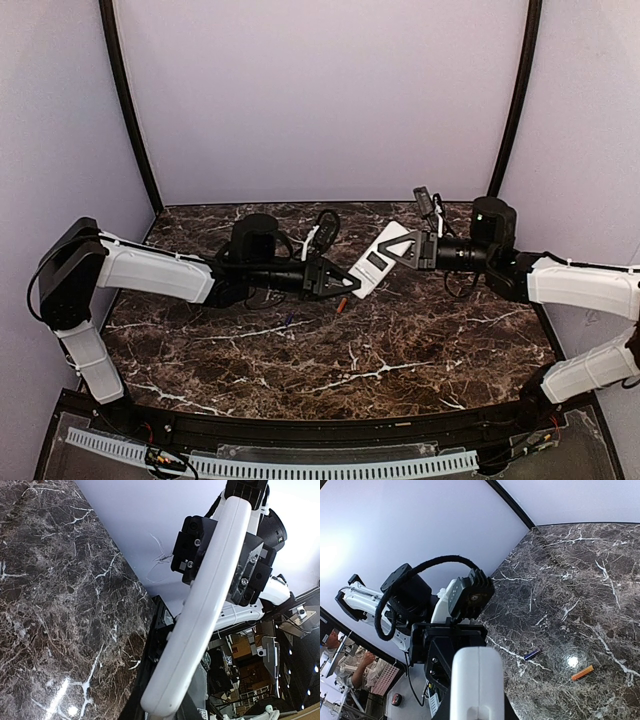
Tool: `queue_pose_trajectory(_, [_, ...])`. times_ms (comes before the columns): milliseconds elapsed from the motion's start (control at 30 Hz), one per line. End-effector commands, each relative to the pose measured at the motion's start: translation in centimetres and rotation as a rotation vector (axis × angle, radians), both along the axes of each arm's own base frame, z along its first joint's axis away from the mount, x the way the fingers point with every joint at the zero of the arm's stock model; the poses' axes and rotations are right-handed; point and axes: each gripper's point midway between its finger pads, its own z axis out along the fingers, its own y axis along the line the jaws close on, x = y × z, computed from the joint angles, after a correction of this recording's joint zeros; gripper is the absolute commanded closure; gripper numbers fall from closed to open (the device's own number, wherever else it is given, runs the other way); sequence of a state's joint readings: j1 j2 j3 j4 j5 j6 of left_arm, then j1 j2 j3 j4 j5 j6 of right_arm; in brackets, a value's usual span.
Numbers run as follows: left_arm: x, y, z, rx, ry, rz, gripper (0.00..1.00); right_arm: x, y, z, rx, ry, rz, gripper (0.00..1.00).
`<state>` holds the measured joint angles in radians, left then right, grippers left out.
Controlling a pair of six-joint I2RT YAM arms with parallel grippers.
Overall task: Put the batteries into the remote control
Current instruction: Remove the battery cover from the remote control, then place the battery cover at the center of the board.
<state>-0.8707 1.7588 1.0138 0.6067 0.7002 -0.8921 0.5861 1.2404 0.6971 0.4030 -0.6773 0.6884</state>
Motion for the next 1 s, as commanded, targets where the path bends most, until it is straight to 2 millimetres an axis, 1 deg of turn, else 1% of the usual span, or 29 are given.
queue_pose_trajectory(0, [0.2,0.1,0.2,-0.005,-0.010,0.011,0.85,0.2,-0.3,1.1,0.006,-0.038,-0.032,1.00])
queue_pose_trajectory(133, [0.1,0.2,0.2,-0.007,-0.011,0.008,0.91,0.4,-0.6,1.1,-0.005,-0.040,-0.054,1.00])
queue_pose_trajectory(233, [-0.1,0.2,0.6,-0.025,-0.023,-0.001,0.95,1.2,-1.2,0.3,-0.039,-0.017,-0.113,1.00])
queue_pose_trajectory(367, [-0.8,0.2,2.2,-0.074,-0.061,-0.030,0.99,2.4,-2.9,-1.2,-0.075,0.034,-0.202,1.00])
queue_pose_trajectory(533, [-2.1,-0.2,4.8,-0.140,-0.126,-0.076,1.00,2.8,-3.5,-2.0,-0.090,0.061,-0.223,1.00])
queue_pose_trajectory(600, [-2.3,0.0,5.4,-0.164,-0.134,-0.080,1.00,2.9,-3.6,-2.2,-0.095,0.065,-0.228,1.00])
queue_pose_trajectory(667, [-2.3,0.3,5.6,-0.164,-0.142,-0.070,1.00,3.1,-4.0,-2.5,-0.095,0.073,-0.237,1.00])
queue_pose_trajectory(800, [-1.6,1.5,4.9,-0.105,-0.170,-0.017,1.00,3.5,-4.9,-3.2,-0.098,0.092,-0.251,1.00])
queue_pose_trajectory(833, [-1.0,2.2,5.2,-0.100,-0.181,0.013,1.00,3.6,-5.2,-3.4,-0.100,0.094,-0.255,1.00])
queue_pose_trajectory(867, [-0.7,2.7,4.4,-0.067,-0.175,0.027,1.00,3.7,-5.4,-3.4,-0.100,0.095,-0.258,1.00])
queue_pose_trajectory(900, [0.3,3.7,4.7,-0.056,-0.185,0.072,1.00,3.7,-5.7,-3.5,-0.100,0.096,-0.260,1.00])
queue_pose_trajectory(933, [1.0,4.5,3.3,0.002,-0.162,0.110,1.00,3.6,-5.8,-3.6,-0.100,0.098,-0.255,1.00])
queue_pose_trajectory(967, [2.3,5.8,3.3,0.019,-0.156,0.158,1.00,3.5,-5.9,-3.6,-0.100,0.100,-0.249,1.00])
